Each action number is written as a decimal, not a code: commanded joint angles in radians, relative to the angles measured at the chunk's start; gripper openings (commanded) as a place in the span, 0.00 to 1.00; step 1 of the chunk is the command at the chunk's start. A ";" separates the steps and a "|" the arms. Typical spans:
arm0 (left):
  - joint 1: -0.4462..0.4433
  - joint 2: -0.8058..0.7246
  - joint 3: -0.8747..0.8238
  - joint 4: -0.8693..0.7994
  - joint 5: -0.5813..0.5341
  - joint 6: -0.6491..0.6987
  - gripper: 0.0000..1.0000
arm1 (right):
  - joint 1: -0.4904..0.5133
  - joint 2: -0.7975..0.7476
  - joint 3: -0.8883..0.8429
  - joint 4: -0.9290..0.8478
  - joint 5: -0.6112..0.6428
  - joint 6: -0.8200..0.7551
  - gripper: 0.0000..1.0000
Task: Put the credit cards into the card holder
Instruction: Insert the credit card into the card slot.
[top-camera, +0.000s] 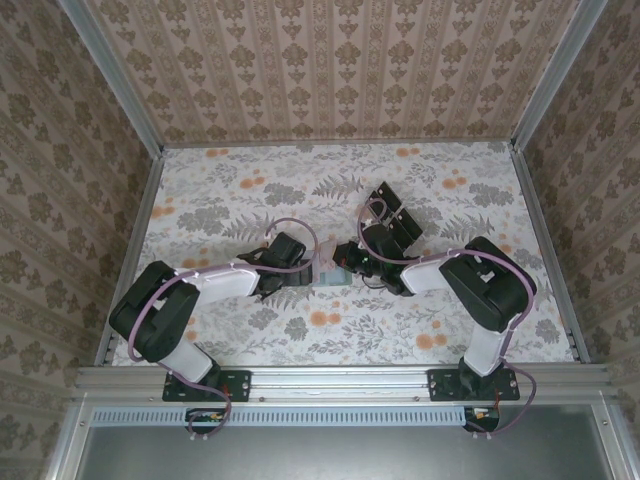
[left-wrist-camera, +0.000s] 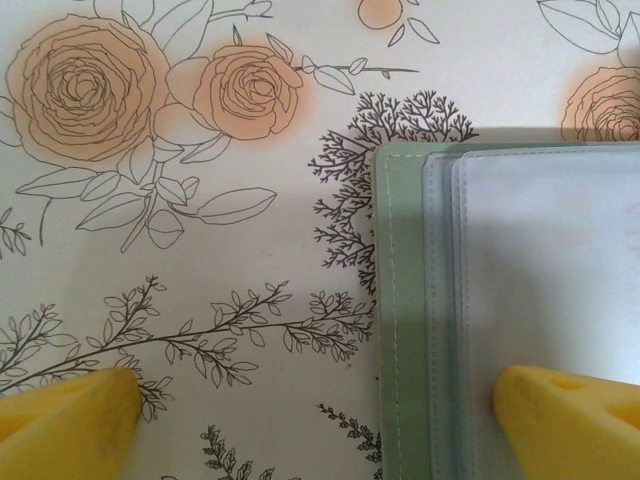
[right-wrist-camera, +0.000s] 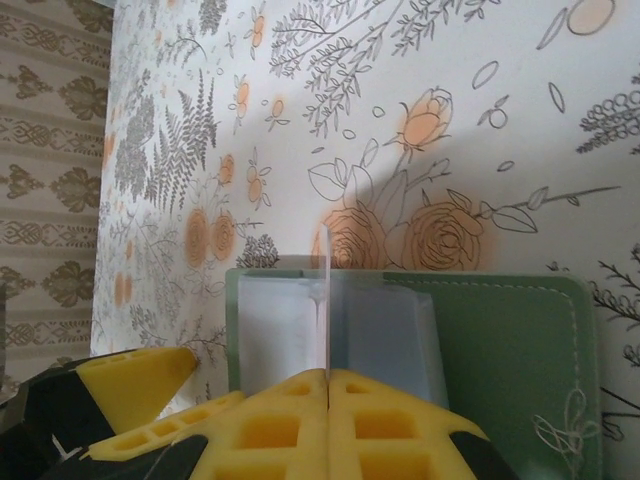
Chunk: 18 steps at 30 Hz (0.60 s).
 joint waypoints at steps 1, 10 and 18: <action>0.011 0.009 -0.039 -0.086 -0.025 -0.006 1.00 | 0.006 0.016 -0.016 0.039 0.018 0.011 0.00; 0.011 0.008 -0.040 -0.085 -0.025 -0.007 1.00 | 0.011 0.026 -0.059 0.084 0.002 0.010 0.00; 0.010 0.008 -0.042 -0.084 -0.025 -0.010 1.00 | 0.018 0.052 -0.094 0.153 -0.021 0.037 0.00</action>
